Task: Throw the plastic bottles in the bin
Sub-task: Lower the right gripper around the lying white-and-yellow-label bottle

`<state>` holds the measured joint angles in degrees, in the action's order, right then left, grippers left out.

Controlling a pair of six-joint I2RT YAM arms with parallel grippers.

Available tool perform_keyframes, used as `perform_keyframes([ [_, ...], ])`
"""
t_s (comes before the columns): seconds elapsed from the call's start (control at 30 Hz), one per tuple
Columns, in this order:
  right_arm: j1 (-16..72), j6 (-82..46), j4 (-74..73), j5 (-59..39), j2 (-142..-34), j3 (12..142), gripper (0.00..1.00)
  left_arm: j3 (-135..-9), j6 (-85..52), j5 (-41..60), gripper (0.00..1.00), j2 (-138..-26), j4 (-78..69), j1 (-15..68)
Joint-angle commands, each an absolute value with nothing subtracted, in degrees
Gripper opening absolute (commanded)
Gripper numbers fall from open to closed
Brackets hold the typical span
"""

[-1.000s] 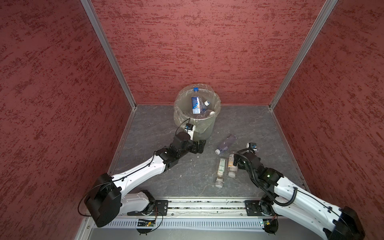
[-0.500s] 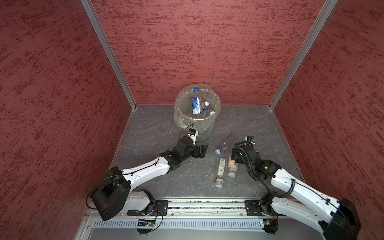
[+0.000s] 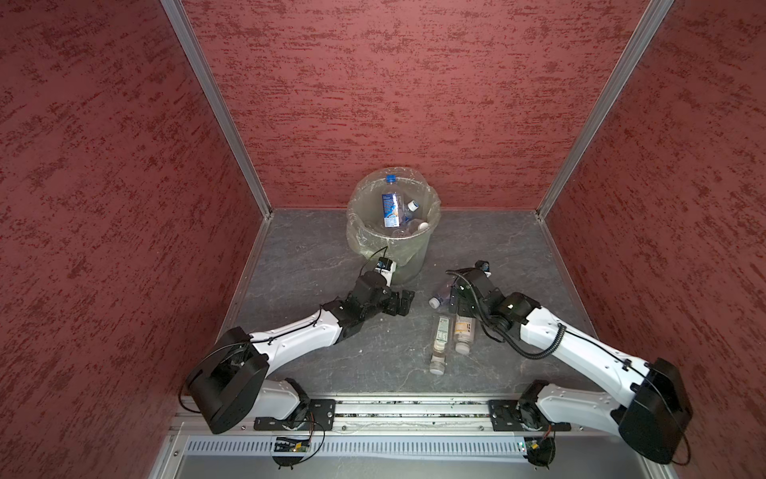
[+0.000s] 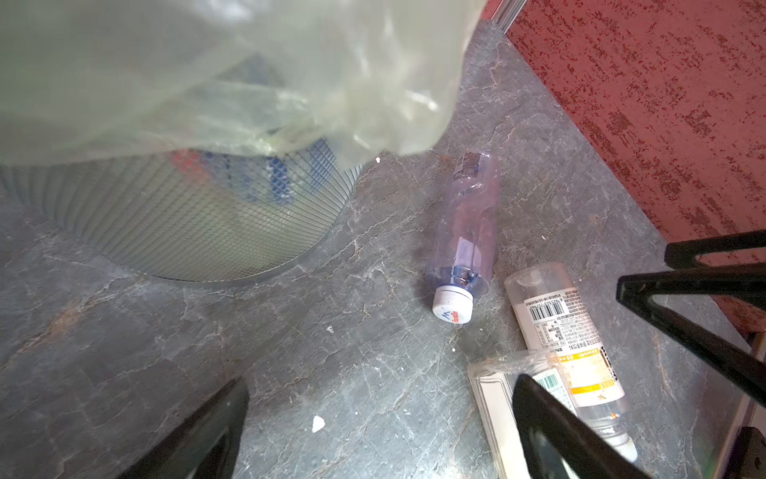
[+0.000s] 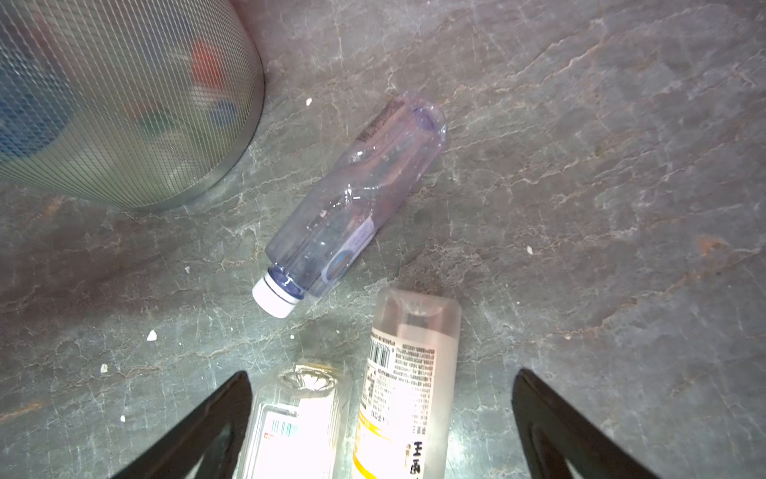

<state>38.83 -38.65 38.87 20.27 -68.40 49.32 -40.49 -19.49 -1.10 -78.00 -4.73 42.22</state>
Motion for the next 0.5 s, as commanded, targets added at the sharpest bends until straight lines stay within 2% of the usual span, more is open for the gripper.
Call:
perform_keyframes([
  [0.0,38.5,-39.9,41.8,17.8,-69.4,51.3,0.99,-41.8,-20.3,0.5,0.99,-78.7,-4.8,41.3],
  [0.47,36.9,-38.7,42.8,14.6,-74.6,52.1,0.99,-41.9,-20.8,1.3,0.99,-79.3,-4.7,40.8],
])
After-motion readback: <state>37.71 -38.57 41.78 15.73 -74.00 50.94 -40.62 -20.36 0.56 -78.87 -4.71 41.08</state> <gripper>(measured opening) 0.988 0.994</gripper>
